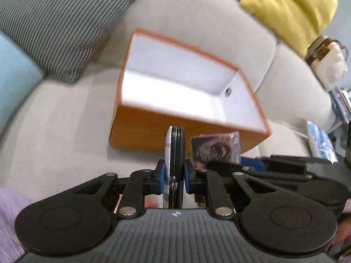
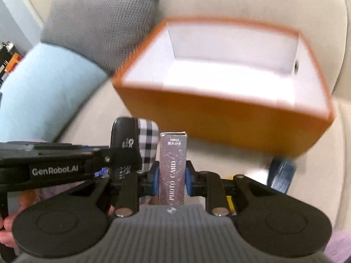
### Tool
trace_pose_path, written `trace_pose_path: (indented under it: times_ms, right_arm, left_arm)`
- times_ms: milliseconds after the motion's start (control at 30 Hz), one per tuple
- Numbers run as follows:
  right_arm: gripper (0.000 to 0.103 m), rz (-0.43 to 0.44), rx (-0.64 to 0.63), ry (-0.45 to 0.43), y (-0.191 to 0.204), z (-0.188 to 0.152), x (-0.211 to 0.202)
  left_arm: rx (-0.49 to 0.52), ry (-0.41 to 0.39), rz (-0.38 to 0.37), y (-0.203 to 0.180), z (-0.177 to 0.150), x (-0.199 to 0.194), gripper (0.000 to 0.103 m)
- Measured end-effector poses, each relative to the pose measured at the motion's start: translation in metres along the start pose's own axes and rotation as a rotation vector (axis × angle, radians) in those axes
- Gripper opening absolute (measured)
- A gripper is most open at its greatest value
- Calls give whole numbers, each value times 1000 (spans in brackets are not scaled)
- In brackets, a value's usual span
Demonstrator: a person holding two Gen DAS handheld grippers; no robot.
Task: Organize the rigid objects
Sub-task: 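Lift the plaid tin and photo card box and carry both over the orange box, then lower both items into the orange box and open both tools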
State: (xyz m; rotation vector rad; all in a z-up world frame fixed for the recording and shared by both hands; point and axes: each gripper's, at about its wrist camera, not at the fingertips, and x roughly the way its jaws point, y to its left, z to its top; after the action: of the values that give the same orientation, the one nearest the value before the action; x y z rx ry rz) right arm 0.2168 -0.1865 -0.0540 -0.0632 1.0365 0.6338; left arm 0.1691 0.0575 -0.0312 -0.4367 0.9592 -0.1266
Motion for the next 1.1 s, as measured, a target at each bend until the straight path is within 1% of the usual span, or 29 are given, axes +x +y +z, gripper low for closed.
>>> trace_pose_path:
  times_ms: [100, 200, 267, 333, 367, 467, 533, 633, 700, 833, 933, 967, 1033, 1100]
  right_arm:
    - [24, 19, -11, -78, -2, 28, -27]
    - [24, 19, -19, -136, -6, 58, -41]
    - [24, 10, -15, -155, -13, 74, -38]
    - [24, -8, 1, -161, -22, 88, -28]
    - [24, -20, 10, -152, -26, 95, -21]
    - [24, -46, 31, -121, -39, 106, 3]
    - [24, -58, 63, -82, -51, 117, 20]
    - [24, -57, 123, -28, -69, 118, 48]
    - [24, -66, 146, 2, -77, 116, 63]
    - [24, -64, 177, 44, -92, 121, 86]
    - [24, -61, 188, 56, -100, 124, 98]
    - [24, -60, 190, 59, -102, 126, 101]
    - [24, -53, 199, 66, -106, 127, 108]
    - [23, -42, 214, 73, -110, 129, 116]
  left_arm:
    - [25, -45, -23, -5, 34, -11, 18]
    - [51, -80, -25, -8, 69, -11, 18]
    - [39, -73, -42, -3, 92, -1, 18]
    - [27, -43, -50, 4, 114, 16, 18]
    - [29, -27, -45, 5, 120, 24, 18]
    - [59, 29, 4, 9, 139, 60, 18]
    - [79, 67, 37, 11, 148, 86, 18]
    - [87, 135, 48, 15, 158, 116, 18]
    - [111, 176, 61, 15, 163, 136, 18]
    - [159, 235, 102, 18, 169, 165, 18]
    - [166, 268, 107, 16, 176, 179, 18]
    - [170, 274, 122, 14, 178, 183, 18]
    - [190, 290, 179, 8, 181, 193, 19]
    - [200, 294, 204, 6, 182, 200, 19]
